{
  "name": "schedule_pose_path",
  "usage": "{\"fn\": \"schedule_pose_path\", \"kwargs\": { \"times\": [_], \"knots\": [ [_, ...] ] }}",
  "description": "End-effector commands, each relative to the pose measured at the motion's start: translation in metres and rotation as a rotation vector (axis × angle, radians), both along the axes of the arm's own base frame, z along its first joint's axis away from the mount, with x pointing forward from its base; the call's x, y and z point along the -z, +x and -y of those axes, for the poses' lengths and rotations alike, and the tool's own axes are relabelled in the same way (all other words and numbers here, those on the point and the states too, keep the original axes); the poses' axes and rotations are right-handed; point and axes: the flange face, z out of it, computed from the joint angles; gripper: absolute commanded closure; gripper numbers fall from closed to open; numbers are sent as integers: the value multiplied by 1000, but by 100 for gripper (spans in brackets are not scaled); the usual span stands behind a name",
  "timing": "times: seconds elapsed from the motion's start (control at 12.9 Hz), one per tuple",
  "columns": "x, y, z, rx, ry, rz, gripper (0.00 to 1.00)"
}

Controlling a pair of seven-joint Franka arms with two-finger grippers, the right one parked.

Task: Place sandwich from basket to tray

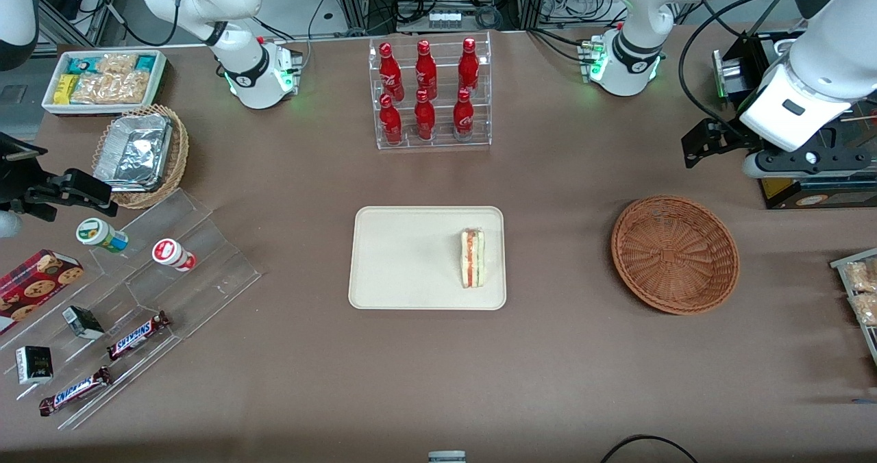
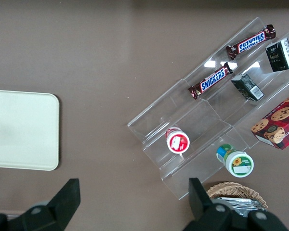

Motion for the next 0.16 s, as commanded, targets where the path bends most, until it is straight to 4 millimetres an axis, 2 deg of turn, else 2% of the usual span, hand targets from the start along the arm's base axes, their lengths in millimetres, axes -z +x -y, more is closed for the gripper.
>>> {"fn": "schedule_pose_path", "kwargs": {
  "times": [0.0, 0.08],
  "knots": [
    [-15, -6, -9, 14, 11, -9, 0],
    [-18, -6, -8, 16, 10, -8, 0]
  ]
}}
